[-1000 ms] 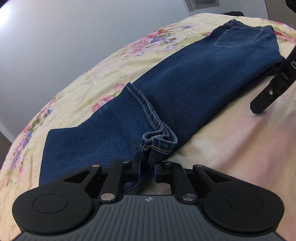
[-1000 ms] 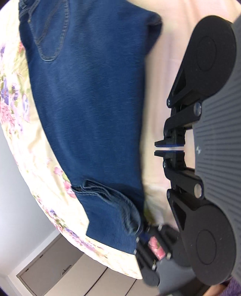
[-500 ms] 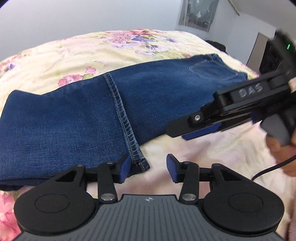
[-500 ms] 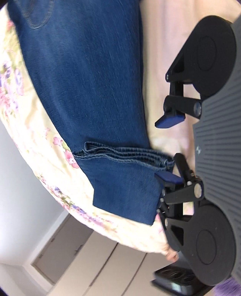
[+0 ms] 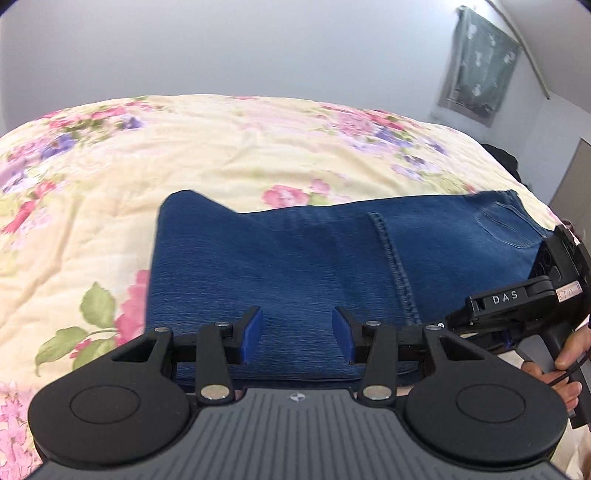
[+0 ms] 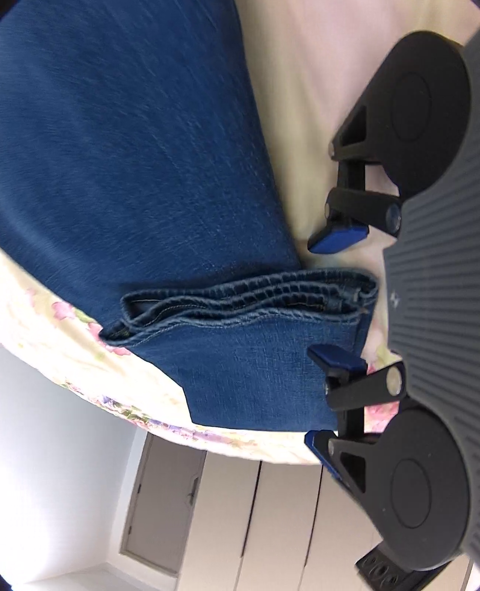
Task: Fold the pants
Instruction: 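Grasp the folded edge of the jeans with the right gripper, then lift the folded edge with the right gripper and fold it over the bundle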
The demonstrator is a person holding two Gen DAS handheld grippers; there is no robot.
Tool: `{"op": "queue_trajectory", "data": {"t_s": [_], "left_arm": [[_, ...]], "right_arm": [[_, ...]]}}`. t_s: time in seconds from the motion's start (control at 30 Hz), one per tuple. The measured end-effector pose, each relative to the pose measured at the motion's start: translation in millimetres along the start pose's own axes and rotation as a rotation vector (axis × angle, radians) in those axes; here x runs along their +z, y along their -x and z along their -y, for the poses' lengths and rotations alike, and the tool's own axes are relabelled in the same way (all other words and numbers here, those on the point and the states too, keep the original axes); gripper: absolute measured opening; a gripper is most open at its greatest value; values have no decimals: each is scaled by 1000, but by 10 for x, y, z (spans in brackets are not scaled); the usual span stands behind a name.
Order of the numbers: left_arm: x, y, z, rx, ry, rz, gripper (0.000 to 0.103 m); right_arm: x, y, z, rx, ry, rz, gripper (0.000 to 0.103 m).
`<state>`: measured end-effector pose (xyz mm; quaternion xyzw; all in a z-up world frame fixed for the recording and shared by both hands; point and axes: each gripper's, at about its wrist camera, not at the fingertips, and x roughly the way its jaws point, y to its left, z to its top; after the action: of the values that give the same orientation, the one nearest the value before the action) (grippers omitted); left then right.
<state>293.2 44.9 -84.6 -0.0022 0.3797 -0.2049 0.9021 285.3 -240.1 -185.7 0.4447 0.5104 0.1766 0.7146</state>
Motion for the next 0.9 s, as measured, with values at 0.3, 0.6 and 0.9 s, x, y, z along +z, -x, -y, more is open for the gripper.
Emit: {"op": "queue_trajectory", "data": {"t_s": [0.3,0.6,0.9], "left_arm": [[71,269,-311,98,84,88,51],[200,708,-354,225,149,146,51],[436,439,8,169,149,130,51]], "right_arm": [[-65,125,-499,-50,135,35,11],[403,689,-2435,-103,483,184,10],[1006,2290,-3459,-168,714,473,7]]}}
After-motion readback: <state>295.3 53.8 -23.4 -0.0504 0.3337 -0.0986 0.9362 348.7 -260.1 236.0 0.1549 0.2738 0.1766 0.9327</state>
